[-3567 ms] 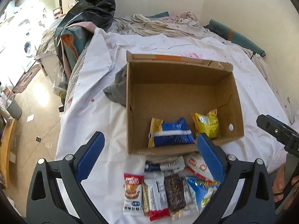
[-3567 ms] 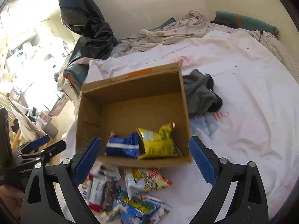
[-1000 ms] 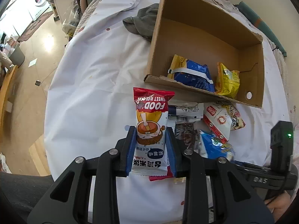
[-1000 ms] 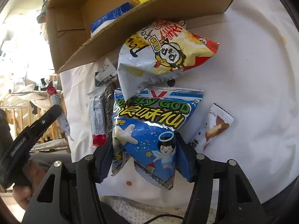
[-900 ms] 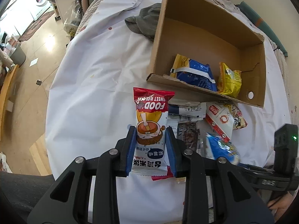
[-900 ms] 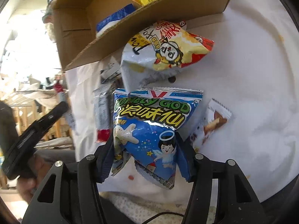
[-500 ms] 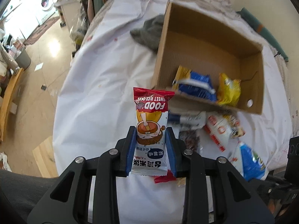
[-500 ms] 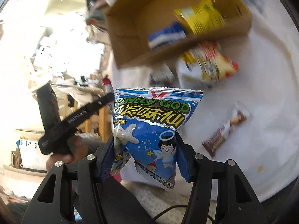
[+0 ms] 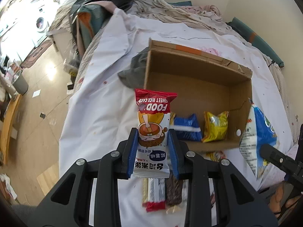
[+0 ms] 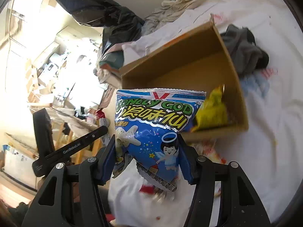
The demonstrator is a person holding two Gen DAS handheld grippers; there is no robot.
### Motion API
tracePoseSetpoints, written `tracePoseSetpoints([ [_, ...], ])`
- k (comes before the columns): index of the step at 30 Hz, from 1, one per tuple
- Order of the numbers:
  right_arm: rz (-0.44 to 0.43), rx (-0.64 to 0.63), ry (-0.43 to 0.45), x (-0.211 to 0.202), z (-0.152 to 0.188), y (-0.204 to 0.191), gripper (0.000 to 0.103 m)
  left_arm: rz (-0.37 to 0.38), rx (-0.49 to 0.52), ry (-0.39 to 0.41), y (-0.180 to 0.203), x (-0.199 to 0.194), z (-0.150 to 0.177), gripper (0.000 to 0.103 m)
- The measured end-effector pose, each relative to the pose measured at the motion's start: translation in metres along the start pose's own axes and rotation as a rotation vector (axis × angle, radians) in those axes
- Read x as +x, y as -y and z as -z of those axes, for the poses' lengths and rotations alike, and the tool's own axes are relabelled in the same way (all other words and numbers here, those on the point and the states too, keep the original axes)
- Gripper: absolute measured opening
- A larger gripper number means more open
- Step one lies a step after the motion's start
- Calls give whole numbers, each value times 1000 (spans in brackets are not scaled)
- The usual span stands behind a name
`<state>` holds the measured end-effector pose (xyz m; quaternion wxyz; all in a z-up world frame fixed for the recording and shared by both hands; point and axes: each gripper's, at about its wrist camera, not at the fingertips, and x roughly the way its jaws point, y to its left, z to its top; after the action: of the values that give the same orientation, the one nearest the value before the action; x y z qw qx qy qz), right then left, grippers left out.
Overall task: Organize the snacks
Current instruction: 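Lower both packets into the cardboard box and open both grippers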
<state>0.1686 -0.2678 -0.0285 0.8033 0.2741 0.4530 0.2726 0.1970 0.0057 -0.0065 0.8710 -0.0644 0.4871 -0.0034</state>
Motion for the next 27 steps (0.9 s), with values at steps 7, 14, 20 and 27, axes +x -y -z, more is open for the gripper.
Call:
tracePoseSetpoints([
  [7,74,-22,20,20,-35,14,60,14,66,8,27,31,-32,27],
  [14,151,-67,6,45,-54,25,60,57,84,-8,42,70,-50,27],
  [20,272,-161,-9,68,-61,20,60,44,84,-8,43,91,-49,27],
  [27,328,-178,-3,77,-65,20,61,40,115,21,44,91,-51,27],
])
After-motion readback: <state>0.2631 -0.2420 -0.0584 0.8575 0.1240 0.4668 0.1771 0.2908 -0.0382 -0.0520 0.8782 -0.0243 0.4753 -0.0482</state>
